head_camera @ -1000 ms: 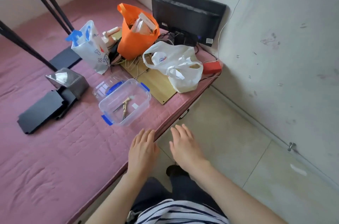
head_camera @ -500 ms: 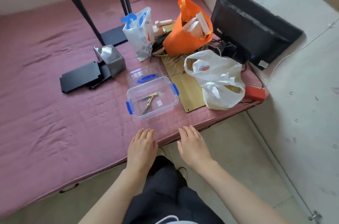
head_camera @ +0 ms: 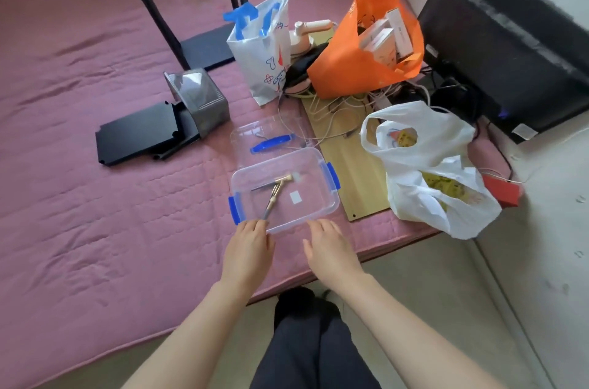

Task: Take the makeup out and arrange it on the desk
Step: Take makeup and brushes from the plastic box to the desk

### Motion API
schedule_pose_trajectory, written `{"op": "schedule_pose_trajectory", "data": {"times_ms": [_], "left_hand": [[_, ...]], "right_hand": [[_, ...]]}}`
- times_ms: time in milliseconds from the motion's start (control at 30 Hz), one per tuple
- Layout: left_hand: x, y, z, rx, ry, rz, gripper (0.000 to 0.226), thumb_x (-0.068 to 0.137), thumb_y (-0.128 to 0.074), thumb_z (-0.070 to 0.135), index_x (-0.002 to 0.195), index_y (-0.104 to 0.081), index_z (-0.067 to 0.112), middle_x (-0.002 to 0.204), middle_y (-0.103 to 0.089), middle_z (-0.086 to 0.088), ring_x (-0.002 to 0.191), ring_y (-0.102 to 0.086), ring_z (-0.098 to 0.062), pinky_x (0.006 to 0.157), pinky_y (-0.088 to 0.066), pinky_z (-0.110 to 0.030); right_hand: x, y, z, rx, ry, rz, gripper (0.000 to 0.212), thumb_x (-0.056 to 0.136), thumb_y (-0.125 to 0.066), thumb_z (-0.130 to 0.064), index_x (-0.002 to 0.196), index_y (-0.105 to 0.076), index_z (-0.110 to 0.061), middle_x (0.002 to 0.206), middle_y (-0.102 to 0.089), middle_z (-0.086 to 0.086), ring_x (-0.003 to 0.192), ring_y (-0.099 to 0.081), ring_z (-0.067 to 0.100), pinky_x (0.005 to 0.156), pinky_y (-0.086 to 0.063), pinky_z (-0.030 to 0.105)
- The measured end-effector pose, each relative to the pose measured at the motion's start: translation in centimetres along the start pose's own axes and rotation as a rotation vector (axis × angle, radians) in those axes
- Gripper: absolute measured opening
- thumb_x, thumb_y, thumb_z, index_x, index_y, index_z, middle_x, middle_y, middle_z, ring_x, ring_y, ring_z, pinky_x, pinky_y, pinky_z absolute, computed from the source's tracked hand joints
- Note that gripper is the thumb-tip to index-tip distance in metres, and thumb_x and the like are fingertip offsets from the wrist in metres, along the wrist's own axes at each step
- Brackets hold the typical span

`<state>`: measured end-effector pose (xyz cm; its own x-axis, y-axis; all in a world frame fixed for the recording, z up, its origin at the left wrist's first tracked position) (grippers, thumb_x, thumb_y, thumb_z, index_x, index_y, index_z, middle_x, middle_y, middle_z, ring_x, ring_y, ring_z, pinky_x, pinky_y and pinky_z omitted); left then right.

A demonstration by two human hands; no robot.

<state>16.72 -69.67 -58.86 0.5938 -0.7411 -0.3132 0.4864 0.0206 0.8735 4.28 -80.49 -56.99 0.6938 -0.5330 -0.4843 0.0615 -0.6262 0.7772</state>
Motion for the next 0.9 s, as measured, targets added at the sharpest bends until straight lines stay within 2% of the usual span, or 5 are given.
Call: {"op": "schedule_pose_trajectory", "data": {"times_ms": [267,367,500,700,900], "left_hand": [[8.1,-5.1,-2.2,-0.063,0.156,-0.110,0.030,0.093,-0.044,0.015,0.119,-0.056,0.009,0.117,-0.058,-0.003,0.112,-0.049,-0.021,0.079,-0.048,-0.036],[11.0,-7.1,-3.3,-0.102,0.226,-0.122,0.027,0.092,-0.044,0.012,0.113,-0.059,0.004,0.113,-0.060,-0.009,0.105,-0.052,-0.025,0.081,-0.049,-0.040],[14.4,-9.6,-5.3,-0.124,0.328,-0.151,0.024,0.090,-0.042,0.008,0.105,-0.060,0.001,0.105,-0.061,-0.012,0.094,-0.056,-0.028,0.077,-0.049,-0.042],[17.5,-13.8,-6.6,-0.063,0.379,-0.274,0.019,0.090,-0.047,0.006,0.106,-0.058,0.004,0.104,-0.060,-0.013,0.091,-0.058,-0.032,0.064,-0.042,-0.035],[18.8,-16.9,-7.7,-0.039,0.464,-0.281,0.011,0.089,-0.047,0.003,0.097,-0.054,0.003,0.098,-0.059,-0.017,0.089,-0.058,-0.037,0.065,-0.042,-0.038]], "right_hand": [[10.5,-4.4,1.2,0.053,-0.038,-0.102,0.038,0.099,-0.040,-0.026,0.131,-0.045,-0.007,0.129,-0.050,0.010,0.122,-0.042,0.026,0.101,-0.039,0.036],[14.0,-6.2,1.8,0.049,-0.037,-0.146,0.038,0.098,-0.041,-0.027,0.130,-0.045,-0.008,0.128,-0.051,0.010,0.121,-0.043,0.027,0.098,-0.040,0.037],[18.4,-8.3,2.7,0.068,-0.071,-0.212,0.037,0.098,-0.043,-0.027,0.127,-0.048,-0.006,0.127,-0.053,0.013,0.119,-0.047,0.032,0.095,-0.042,0.040],[24.7,-10.4,4.8,0.100,-0.127,-0.246,0.037,0.095,-0.047,-0.027,0.125,-0.051,-0.005,0.125,-0.055,0.017,0.117,-0.050,0.036,0.096,-0.044,0.040],[28.8,-12.1,6.0,0.280,-0.251,-0.265,0.029,0.093,-0.053,-0.024,0.115,-0.059,-0.007,0.119,-0.062,0.016,0.112,-0.056,0.032,0.089,-0.042,0.029]]}}
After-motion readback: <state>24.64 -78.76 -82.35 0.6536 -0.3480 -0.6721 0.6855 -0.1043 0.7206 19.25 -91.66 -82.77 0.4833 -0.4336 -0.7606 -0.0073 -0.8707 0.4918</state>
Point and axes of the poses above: each hand's wrist, its own x-axis towards the middle knuckle, its own y-axis out of the back of the hand, z = x × y, the point moved 2 cm from there along x, towards the middle knuckle
